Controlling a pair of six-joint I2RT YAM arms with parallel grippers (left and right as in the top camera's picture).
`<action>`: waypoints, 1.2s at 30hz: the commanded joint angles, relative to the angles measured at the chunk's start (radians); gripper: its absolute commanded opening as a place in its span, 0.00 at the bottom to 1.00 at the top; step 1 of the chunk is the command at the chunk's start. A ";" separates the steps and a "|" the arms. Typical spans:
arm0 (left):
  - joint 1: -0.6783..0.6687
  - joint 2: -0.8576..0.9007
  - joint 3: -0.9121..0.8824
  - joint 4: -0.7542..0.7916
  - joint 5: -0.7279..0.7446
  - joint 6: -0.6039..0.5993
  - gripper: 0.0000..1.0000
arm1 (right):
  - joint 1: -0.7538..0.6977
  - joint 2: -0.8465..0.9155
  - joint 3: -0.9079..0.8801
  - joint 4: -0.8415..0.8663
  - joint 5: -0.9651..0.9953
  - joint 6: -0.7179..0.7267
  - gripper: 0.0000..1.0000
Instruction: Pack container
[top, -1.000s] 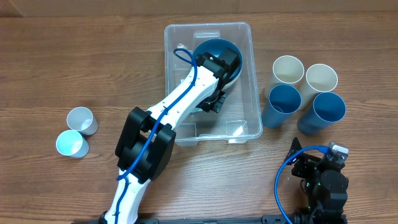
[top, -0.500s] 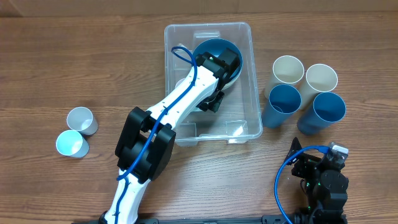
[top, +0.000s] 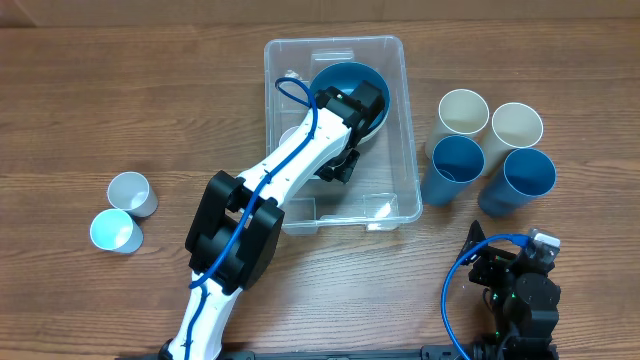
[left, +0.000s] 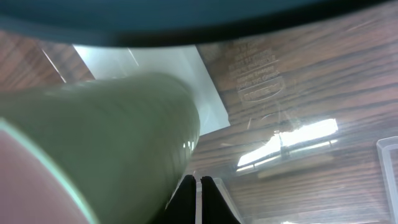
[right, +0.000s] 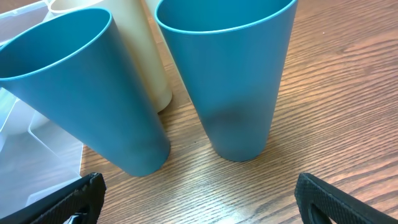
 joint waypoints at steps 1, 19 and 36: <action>-0.010 0.016 -0.006 -0.006 -0.031 -0.014 0.06 | -0.003 -0.010 -0.016 -0.005 0.006 0.006 1.00; -0.014 0.016 -0.006 -0.005 -0.042 -0.013 0.07 | -0.003 -0.010 -0.016 -0.005 0.006 0.006 1.00; -0.006 -0.042 0.158 -0.097 0.264 0.036 0.27 | -0.003 -0.010 -0.016 -0.005 0.006 0.006 1.00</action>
